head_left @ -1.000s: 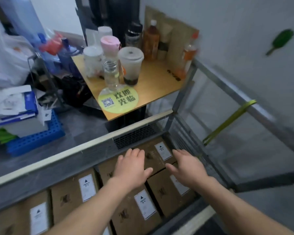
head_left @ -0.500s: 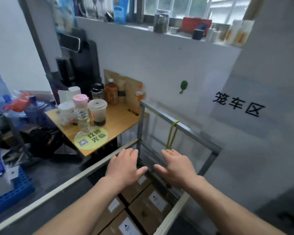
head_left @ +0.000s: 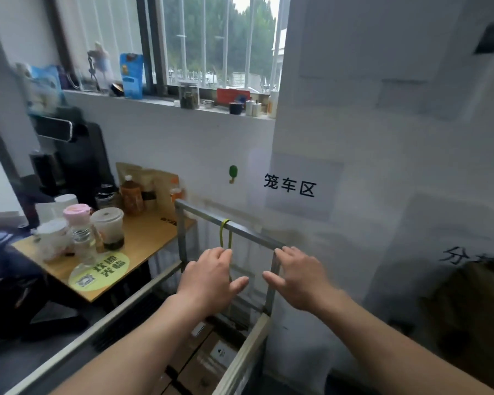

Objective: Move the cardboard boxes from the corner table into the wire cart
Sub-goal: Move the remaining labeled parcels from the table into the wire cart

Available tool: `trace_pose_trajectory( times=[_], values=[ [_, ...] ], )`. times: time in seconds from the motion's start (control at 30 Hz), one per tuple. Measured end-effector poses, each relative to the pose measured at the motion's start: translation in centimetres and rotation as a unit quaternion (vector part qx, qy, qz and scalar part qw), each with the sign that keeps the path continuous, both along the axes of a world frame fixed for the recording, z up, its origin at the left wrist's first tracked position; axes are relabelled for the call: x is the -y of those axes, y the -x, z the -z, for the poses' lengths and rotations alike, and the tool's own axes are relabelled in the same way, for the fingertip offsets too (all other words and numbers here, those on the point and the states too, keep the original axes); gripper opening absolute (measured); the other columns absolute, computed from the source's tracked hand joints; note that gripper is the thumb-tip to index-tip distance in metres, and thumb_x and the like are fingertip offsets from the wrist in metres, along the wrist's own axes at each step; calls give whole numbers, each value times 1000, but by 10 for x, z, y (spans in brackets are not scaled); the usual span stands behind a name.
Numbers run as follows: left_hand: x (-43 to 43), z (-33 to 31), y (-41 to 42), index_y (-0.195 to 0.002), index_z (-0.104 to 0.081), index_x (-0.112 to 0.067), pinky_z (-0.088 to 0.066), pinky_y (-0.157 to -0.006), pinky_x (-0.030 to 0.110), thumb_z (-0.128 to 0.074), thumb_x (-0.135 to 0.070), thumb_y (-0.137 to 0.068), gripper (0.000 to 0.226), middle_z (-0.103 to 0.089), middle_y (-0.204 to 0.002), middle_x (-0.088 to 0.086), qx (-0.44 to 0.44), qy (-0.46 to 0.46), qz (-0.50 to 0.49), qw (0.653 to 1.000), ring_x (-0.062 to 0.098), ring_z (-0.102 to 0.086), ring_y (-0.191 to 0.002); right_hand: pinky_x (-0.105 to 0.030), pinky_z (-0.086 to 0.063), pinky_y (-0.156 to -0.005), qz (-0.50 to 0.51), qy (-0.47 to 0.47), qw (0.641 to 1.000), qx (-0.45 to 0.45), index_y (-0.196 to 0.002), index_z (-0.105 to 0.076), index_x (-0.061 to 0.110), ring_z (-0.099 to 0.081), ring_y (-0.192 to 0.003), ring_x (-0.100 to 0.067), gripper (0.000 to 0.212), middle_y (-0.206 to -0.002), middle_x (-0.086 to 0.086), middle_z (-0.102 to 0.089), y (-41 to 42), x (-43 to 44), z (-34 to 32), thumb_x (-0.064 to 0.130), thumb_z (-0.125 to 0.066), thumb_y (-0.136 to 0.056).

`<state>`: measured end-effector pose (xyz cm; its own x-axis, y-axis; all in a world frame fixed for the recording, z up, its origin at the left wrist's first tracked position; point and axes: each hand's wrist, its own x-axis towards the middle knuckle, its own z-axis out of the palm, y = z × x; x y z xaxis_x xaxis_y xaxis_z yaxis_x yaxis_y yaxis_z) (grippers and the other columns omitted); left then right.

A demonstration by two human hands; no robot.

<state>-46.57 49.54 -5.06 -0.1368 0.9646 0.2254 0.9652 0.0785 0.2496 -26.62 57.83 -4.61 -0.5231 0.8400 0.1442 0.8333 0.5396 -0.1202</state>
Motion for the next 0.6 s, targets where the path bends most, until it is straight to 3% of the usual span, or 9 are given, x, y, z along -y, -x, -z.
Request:
trace_pose_trajectory(
  times=[0.17, 0.4, 0.6],
  values=[
    [-10, -17, -42, -152, -35, -22, -44, -108, 40, -51, -68, -91, 78, -42, -154, -3, 1, -18, 54, 998, 16, -41, -140, -43, -38, -113, 65, -14, 998, -8, -148, -46, 14, -43, -139, -27, 73, -150, -8, -50, -53, 20, -26, 65, -45, -96],
    [-16, -26, -100, -151, -36, -24, -44, -104, 40, -50, -71, -88, 80, -43, -153, -4, -6, -23, 155, 988, 18, -41, -139, -40, -48, -94, 192, -39, 980, 27, -127, -57, 19, -58, -116, -26, 59, -125, -4, -62, -124, 65, -41, 67, -44, -95],
    [2, -24, -153, -148, -38, -23, -44, -101, 40, -45, -72, -89, 76, -46, -149, -1, -5, 4, 247, 969, 22, -43, -136, -45, -45, -101, 279, -41, 959, 7, -135, -53, 22, -53, -126, -22, 57, -133, 0, -58, -175, 126, -35, 63, -46, -95]
  ],
)
